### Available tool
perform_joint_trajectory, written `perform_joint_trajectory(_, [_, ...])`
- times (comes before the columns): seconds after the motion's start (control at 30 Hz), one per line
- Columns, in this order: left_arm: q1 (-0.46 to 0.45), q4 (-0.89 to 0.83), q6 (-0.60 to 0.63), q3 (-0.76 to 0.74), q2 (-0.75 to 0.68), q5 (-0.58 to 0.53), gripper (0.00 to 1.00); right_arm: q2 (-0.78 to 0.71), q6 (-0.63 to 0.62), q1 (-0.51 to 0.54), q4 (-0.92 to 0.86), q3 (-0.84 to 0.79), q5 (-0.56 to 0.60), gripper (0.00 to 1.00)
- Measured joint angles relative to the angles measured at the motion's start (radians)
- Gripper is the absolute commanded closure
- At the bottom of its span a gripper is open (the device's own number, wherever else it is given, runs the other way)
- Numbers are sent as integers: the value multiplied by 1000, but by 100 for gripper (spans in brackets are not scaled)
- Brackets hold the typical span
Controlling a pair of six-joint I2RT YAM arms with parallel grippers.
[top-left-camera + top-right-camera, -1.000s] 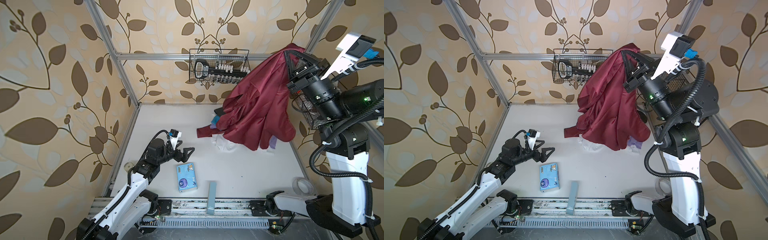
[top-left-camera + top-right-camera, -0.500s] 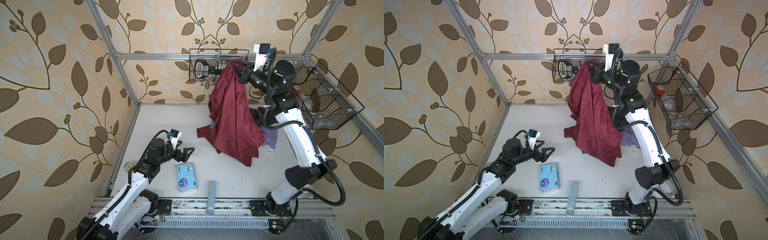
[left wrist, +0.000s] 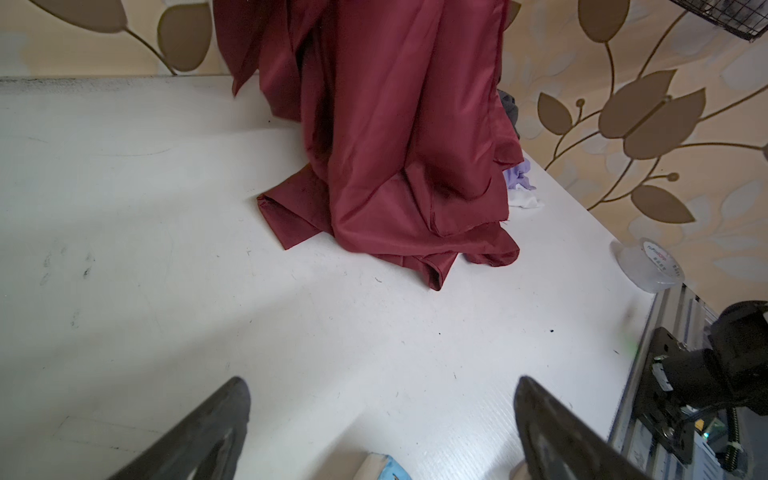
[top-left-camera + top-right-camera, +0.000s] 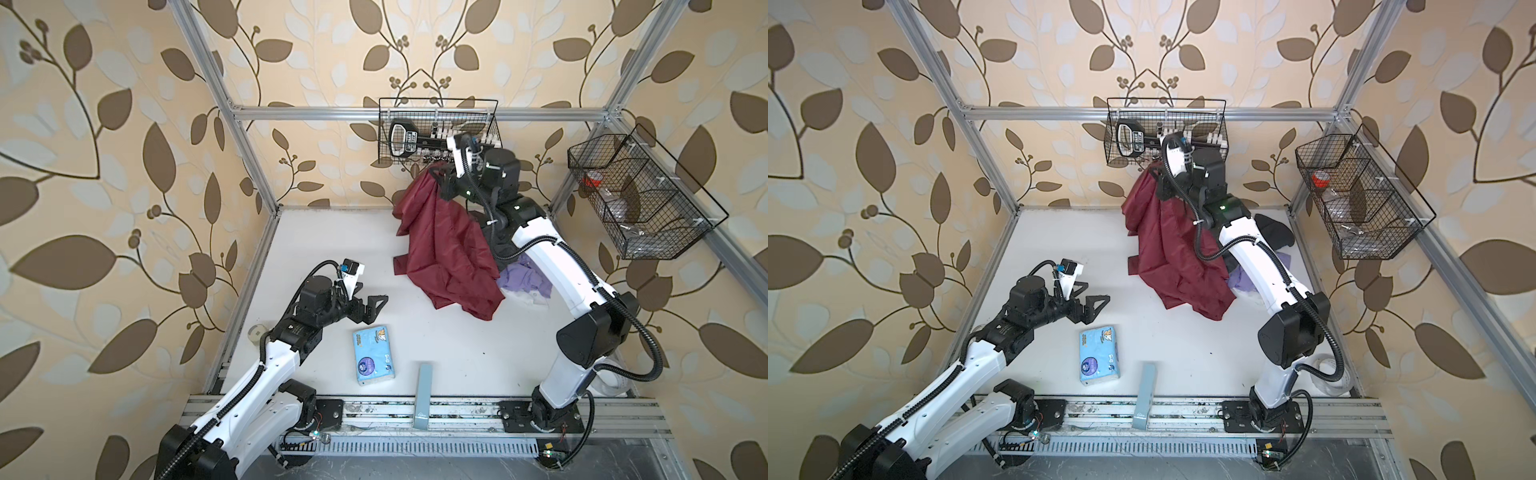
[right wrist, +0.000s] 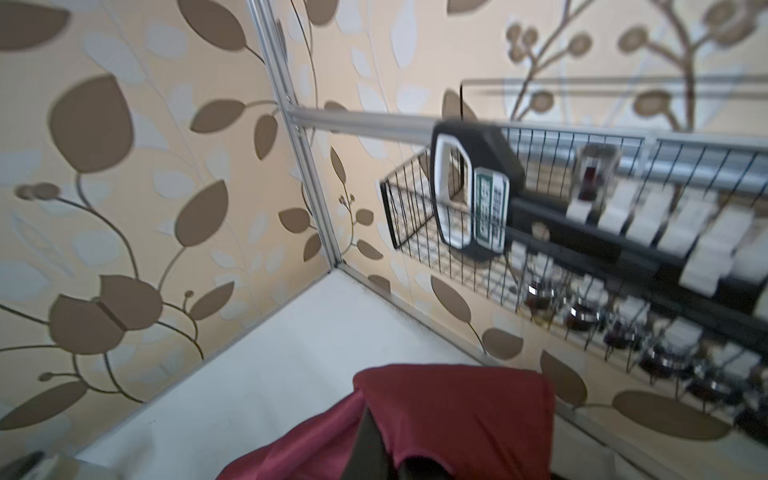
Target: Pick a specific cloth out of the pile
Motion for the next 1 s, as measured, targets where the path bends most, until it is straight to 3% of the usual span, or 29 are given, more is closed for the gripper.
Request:
perform_joint_trajectory(0.17, [0, 0, 0, 0, 4, -2, 1, 0, -38, 15, -109, -233, 135, 100])
perform_joint_trajectory(0.57, [0, 0, 0, 0, 4, -2, 1, -87, -11, 85, -221, -571, 275, 98])
perform_joint_trajectory(0.63, [0, 0, 0, 0, 4, -2, 1, -118, -2, 106, -228, -599, 276, 88])
perform_joint_trajectory(0.73, [0, 0, 0, 0, 3, -2, 1, -153, 18, 129, -227, -638, 275, 63])
perform_joint_trajectory(0.83, [0, 0, 0, 0, 2, -2, 1, -160, 26, 141, -233, -662, 271, 45])
perform_joint_trajectory(1.0, [0, 0, 0, 0, 2, -2, 1, -156, 27, 161, -241, -676, 262, 33])
